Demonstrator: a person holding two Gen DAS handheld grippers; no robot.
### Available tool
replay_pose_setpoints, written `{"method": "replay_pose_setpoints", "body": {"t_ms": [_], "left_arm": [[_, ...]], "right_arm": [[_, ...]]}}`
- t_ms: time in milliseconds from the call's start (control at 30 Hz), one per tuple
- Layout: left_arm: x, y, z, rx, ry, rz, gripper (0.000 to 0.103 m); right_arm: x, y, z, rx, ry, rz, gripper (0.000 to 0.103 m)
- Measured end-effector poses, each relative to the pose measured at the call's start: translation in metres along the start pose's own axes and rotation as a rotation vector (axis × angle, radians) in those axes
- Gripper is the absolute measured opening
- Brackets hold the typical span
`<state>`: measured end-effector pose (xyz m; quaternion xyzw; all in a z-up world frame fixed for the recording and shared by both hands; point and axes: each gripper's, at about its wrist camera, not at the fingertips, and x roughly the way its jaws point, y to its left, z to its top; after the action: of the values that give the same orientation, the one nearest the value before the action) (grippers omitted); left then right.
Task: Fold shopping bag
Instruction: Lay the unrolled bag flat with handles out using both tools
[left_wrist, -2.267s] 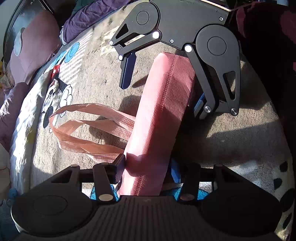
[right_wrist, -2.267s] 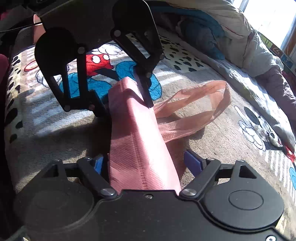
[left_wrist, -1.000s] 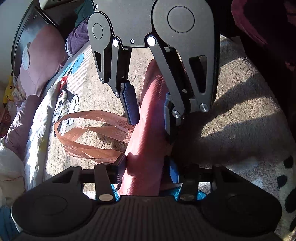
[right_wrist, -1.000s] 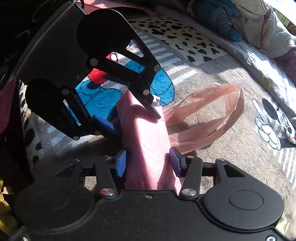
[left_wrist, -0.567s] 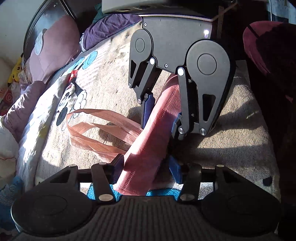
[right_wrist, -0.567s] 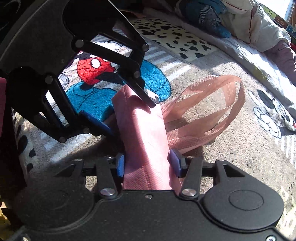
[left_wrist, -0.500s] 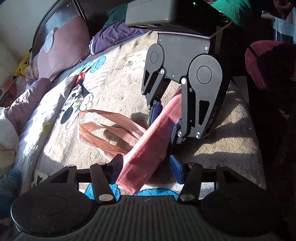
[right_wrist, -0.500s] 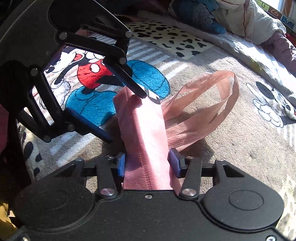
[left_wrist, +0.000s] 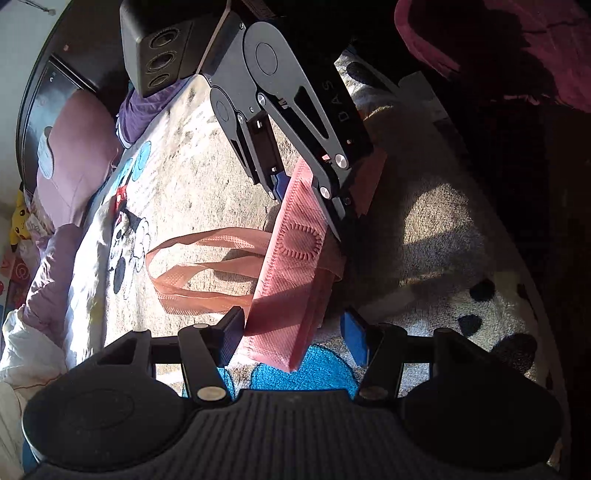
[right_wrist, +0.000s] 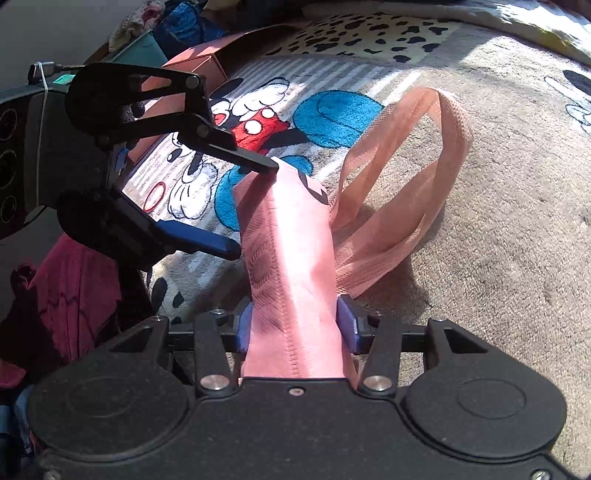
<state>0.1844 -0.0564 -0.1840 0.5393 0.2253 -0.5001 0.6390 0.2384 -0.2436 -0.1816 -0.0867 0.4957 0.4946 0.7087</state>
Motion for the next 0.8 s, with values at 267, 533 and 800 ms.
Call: {"method": "replay_pose_setpoints", "body": {"t_ms": [267, 533, 800], "left_arm": [[0.000, 0.020, -0.004, -0.252, -0.012, -0.268, 0.045], [0.032, 0.076, -0.044, -0.684, -0.054, -0.550, 0.046], [0.060, 0.109, -0.063, -0.900, -0.031, -0.771, 0.048]], "right_arm": [[0.004, 0.009, -0.005, -0.118, 0.069, 0.133, 0.047], [-0.018, 0.045, -0.011, -0.393, -0.114, -0.184, 0.068], [0.000, 0.100, -0.038, -0.937, -0.097, -0.472, 0.043]]}}
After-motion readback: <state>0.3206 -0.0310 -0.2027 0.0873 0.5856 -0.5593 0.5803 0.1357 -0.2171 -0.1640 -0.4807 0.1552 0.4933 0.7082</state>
